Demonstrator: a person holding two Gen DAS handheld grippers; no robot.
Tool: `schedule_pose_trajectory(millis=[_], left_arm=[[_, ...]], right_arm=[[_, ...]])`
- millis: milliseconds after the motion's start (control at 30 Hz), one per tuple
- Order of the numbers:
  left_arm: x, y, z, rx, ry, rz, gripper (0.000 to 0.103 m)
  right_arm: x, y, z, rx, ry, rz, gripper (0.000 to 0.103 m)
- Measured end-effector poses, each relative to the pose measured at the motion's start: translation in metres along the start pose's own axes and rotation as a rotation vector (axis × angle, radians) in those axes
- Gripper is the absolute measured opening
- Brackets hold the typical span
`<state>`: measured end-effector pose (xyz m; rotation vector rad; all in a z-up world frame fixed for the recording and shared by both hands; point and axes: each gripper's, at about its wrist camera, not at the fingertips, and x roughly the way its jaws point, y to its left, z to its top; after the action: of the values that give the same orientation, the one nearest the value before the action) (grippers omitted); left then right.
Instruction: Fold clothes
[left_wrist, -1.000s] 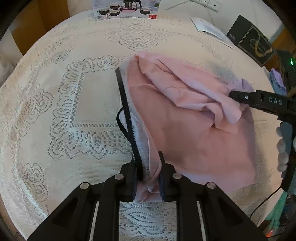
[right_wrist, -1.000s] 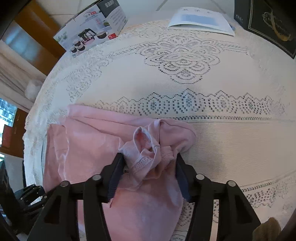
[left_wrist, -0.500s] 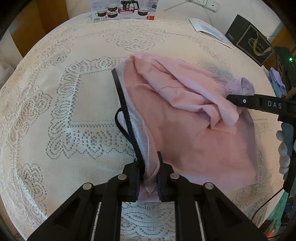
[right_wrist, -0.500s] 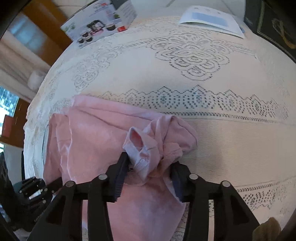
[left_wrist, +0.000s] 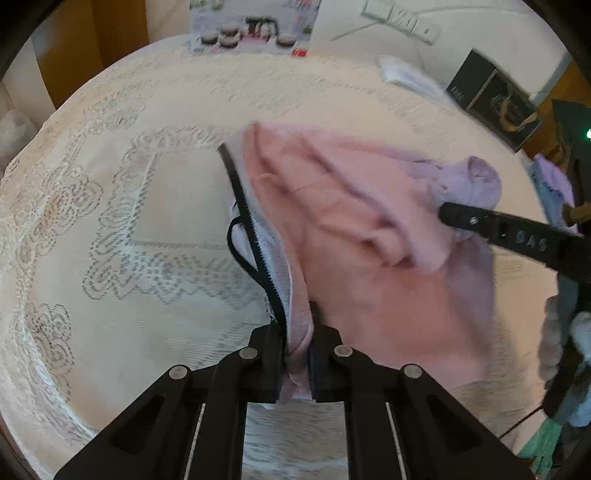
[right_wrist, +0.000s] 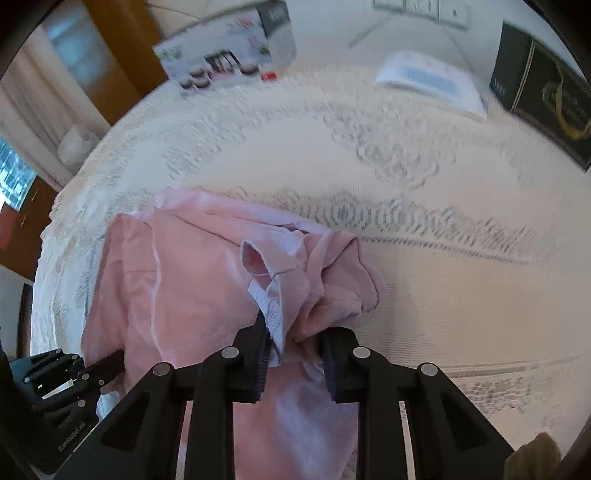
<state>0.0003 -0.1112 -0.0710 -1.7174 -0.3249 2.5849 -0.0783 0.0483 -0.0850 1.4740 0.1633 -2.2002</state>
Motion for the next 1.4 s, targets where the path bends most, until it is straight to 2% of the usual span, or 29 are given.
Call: schedule_pose_trajectory(millis=[133, 233, 433, 533, 667, 767, 833, 900, 1067, 1167, 1300, 1400], left_arm=[[-0.027, -0.008, 0.006, -0.003, -0.054, -0.011, 0.008], [-0.042, -0.028, 0.013, 0.024, -0.105, -0.021, 0.008], [-0.057, -0.069, 0.026, 0.143, -0.132, -0.119, 0.008], [-0.055, -0.102, 0.035, 0.211, -0.13, -0.192, 0.008], [-0.052, -0.167, 0.052, 0.3, -0.132, -0.254, 0.008], [-0.053, -0.227, 0.055, 0.395, -0.132, -0.279, 0.008], [-0.054, -0.266, 0.054, 0.446, -0.136, -0.283, 0.008], [-0.052, -0.313, 0.054, 0.489, -0.153, -0.286, 0.008], [-0.032, -0.438, 0.071, 0.5, -0.188, -0.311, 0.008], [-0.021, -0.515, 0.091, 0.474, -0.2, -0.343, 0.008], [-0.015, -0.606, 0.127, 0.446, -0.217, -0.37, 0.008], [0.002, -0.648, 0.151, 0.434, -0.211, -0.359, 0.008]], right_arm=[[-0.043, 0.0, 0.005, -0.057, -0.104, -0.007, 0.023], [-0.078, -0.009, 0.011, -0.08, -0.17, 0.004, 0.023], [-0.132, -0.037, 0.012, -0.074, -0.242, -0.083, 0.023], [-0.161, -0.065, 0.006, -0.018, -0.26, -0.142, 0.023], [-0.201, -0.114, -0.005, 0.059, -0.285, -0.206, 0.023], [-0.228, -0.158, -0.014, 0.102, -0.31, -0.248, 0.023], [-0.245, -0.194, -0.021, 0.147, -0.332, -0.246, 0.023], [-0.26, -0.242, -0.028, 0.174, -0.353, -0.256, 0.023], [-0.301, -0.363, -0.023, 0.157, -0.395, -0.236, 0.023], [-0.333, -0.439, -0.004, 0.088, -0.41, -0.26, 0.024], [-0.364, -0.526, 0.038, 0.025, -0.386, -0.292, 0.024], [-0.368, -0.585, 0.066, 0.036, -0.362, -0.278, 0.024]])
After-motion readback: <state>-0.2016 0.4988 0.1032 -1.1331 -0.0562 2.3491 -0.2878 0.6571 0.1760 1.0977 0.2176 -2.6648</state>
